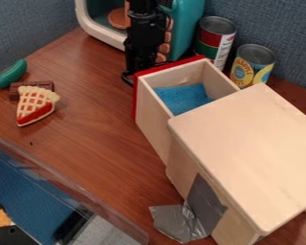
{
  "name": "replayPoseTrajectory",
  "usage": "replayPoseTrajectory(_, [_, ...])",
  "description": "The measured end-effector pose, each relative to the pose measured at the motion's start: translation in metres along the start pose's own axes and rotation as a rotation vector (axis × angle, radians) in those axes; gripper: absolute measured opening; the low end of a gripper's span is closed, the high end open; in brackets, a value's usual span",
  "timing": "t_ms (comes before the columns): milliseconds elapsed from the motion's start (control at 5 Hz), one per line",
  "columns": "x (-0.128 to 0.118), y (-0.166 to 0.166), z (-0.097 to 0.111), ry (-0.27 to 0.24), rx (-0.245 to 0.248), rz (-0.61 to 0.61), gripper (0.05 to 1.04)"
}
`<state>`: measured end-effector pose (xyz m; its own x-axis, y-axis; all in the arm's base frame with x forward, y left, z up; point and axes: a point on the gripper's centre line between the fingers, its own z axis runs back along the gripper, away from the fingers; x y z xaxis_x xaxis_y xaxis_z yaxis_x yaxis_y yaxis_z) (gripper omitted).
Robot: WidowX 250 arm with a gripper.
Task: Open the drawer
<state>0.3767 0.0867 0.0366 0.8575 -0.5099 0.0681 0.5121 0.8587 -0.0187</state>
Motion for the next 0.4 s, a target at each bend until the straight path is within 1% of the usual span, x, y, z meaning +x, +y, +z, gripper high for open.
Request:
replayPoseTrajectory(200, [-0.002, -0.005, 0.031, -0.026, 0.020, 0.006, 0.974])
replayPoseTrajectory(400, [-0.015, -0.006, 0.059, -0.039, 0.089, 0.015, 1.001])
